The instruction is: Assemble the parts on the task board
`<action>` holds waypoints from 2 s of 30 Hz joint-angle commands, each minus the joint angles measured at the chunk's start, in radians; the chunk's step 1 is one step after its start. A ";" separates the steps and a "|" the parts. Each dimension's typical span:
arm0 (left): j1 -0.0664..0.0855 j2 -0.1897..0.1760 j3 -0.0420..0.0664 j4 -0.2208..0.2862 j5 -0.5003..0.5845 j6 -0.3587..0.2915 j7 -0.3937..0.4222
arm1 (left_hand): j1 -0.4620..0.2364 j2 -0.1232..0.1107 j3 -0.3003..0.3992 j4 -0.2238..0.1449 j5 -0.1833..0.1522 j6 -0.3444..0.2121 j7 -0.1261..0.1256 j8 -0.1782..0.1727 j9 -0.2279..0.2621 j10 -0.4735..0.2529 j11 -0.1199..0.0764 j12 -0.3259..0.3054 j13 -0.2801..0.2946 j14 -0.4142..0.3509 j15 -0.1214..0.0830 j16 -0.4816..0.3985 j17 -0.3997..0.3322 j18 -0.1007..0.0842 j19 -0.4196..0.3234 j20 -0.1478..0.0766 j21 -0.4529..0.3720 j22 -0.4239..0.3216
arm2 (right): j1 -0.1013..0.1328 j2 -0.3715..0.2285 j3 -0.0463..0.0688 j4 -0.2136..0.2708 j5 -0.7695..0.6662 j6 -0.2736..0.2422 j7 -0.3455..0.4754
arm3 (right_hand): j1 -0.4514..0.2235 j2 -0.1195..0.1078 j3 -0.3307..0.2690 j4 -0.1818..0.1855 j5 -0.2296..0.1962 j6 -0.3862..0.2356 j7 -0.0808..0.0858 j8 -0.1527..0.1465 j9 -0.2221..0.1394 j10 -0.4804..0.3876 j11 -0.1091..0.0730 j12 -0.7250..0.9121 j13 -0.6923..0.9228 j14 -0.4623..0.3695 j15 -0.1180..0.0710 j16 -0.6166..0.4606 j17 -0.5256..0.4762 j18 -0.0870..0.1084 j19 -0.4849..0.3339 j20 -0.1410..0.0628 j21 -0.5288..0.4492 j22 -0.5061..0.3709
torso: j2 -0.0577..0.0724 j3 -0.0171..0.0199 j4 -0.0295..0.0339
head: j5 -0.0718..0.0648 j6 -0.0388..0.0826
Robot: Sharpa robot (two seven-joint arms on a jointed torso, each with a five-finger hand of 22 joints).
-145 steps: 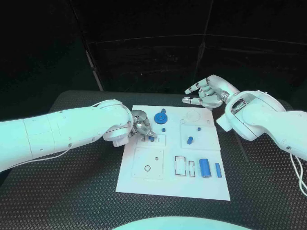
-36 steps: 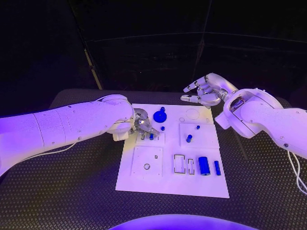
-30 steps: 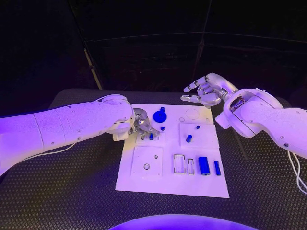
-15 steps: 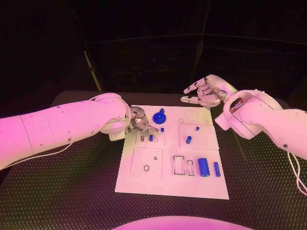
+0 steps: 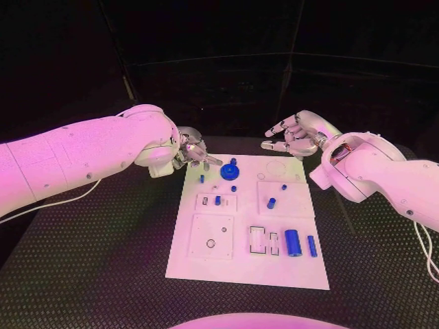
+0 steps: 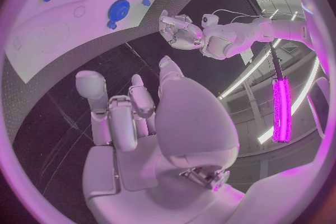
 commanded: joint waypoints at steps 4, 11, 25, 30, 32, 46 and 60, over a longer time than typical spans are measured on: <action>0.008 0.052 -0.001 -0.110 -0.024 0.084 0.005 | 0.029 0.008 -0.018 -0.003 0.000 -0.003 0.007 -0.015 -0.011 -0.007 0.006 0.001 -0.002 0.102 0.009 0.002 0.256 -0.004 -0.002 0.006 -0.006 0.003 | 0.001 0.003 0.001 0.000 0.002 0.003 0.008 | -0.006 0.002 -0.006 0.002 0.006 0.000 0.001 0.004 0.000 0.000 -0.003 -0.005 0.000 0.056 -0.009 -0.002 0.055 0.007 -0.008 0.002 -0.004 -0.002 | 0.003 -0.0008 -0.0020 | 0.003 0.003; -0.003 0.110 -0.009 -0.222 -0.073 0.124 0.005 | 0.037 0.010 -0.024 -0.004 0.000 -0.003 0.008 -0.020 -0.015 -0.010 0.007 -0.001 -0.005 0.102 0.010 0.002 0.256 -0.004 -0.002 0.007 -0.007 0.002 | 0.001 0.005 0.001 0.000 0.002 0.004 0.008 | -0.006 0.002 -0.006 0.002 0.006 0.000 0.001 0.004 0.000 -0.001 -0.003 -0.005 0.000 0.056 -0.009 -0.002 0.055 0.007 -0.007 0.002 -0.004 -0.002 | 0.004 -0.0025 -0.0021 | 0.009 -0.002; -0.033 0.163 -0.017 -0.317 -0.101 0.145 0.008 | 0.040 0.011 -0.030 -0.003 -0.001 -0.002 0.009 -0.023 -0.018 -0.012 0.008 -0.002 -0.007 0.102 0.011 0.004 0.259 -0.004 -0.002 0.007 -0.007 0.003 | 0.001 0.010 0.001 -0.002 0.002 0.000 0.012 | -0.005 0.004 -0.006 0.001 0.007 -0.001 0.001 0.004 0.000 -0.002 -0.003 -0.006 -0.002 0.056 -0.009 -0.003 0.053 0.007 -0.009 0.002 -0.006 -0.006 | 0.003 -0.0011 -0.0020 | 0.010 -0.008; -0.036 0.168 -0.017 -0.324 -0.102 0.155 0.007 | 0.041 0.010 -0.033 -0.003 -0.001 -0.002 0.010 -0.025 -0.020 -0.012 0.008 -0.001 -0.007 0.103 0.012 0.005 0.261 -0.005 -0.001 0.008 -0.006 0.005 | 0.001 0.010 0.001 -0.002 0.002 0.000 0.013 | -0.005 0.004 -0.006 0.001 0.007 -0.001 0.001 0.004 0.000 -0.002 -0.003 -0.006 -0.002 0.056 -0.009 -0.003 0.053 0.007 -0.009 0.002 -0.006 -0.006 | 0.002 -0.0004 -0.0022 | 0.008 -0.010; -0.037 0.170 -0.018 -0.326 -0.103 0.159 0.006 | 0.042 0.010 -0.035 -0.003 -0.001 -0.001 0.010 -0.026 -0.020 -0.013 0.008 -0.001 -0.007 0.103 0.012 0.006 0.263 -0.005 -0.001 0.008 -0.006 0.005 | 0.001 0.010 0.001 -0.003 0.002 0.000 0.013 | -0.005 0.004 -0.006 0.001 0.007 -0.001 0.001 0.004 0.000 -0.002 -0.003 -0.006 -0.002 0.056 -0.009 -0.003 0.053 0.007 -0.009 0.002 -0.006 -0.006 | 0.002 -0.0006 -0.0026 | 0.008 -0.010; -0.049 0.184 -0.028 -0.342 -0.107 0.207 0.001 | 0.045 0.010 -0.039 -0.003 -0.002 -0.001 0.010 -0.028 -0.023 -0.007 0.009 0.007 0.006 0.104 0.012 0.006 0.263 -0.006 0.001 0.008 0.000 0.013 | 0.001 0.011 0.001 -0.003 0.002 0.001 0.013 | -0.005 0.004 -0.006 0.001 0.007 -0.001 0.001 0.004 0.000 -0.002 -0.003 -0.006 -0.002 0.056 -0.009 -0.003 0.053 0.007 -0.009 0.002 -0.006 -0.006 | 0.002 0.0001 -0.0013 | 0.010 -0.012; -0.057 0.185 -0.030 -0.343 -0.103 0.221 0.003 | 0.049 0.011 -0.043 -0.004 -0.002 0.001 0.010 -0.030 -0.025 -0.005 0.009 0.010 0.008 0.104 0.013 0.006 0.263 -0.007 0.002 0.009 0.001 0.016 | 0.001 0.023 0.000 -0.011 0.006 0.007 0.019 | -0.005 0.005 -0.006 0.001 0.008 -0.001 0.001 0.005 0.000 -0.002 -0.003 -0.006 -0.002 0.056 -0.009 -0.003 0.053 0.007 -0.009 0.002 -0.007 -0.006 | 0.002 -0.0009 -0.0020 | 0.009 -0.010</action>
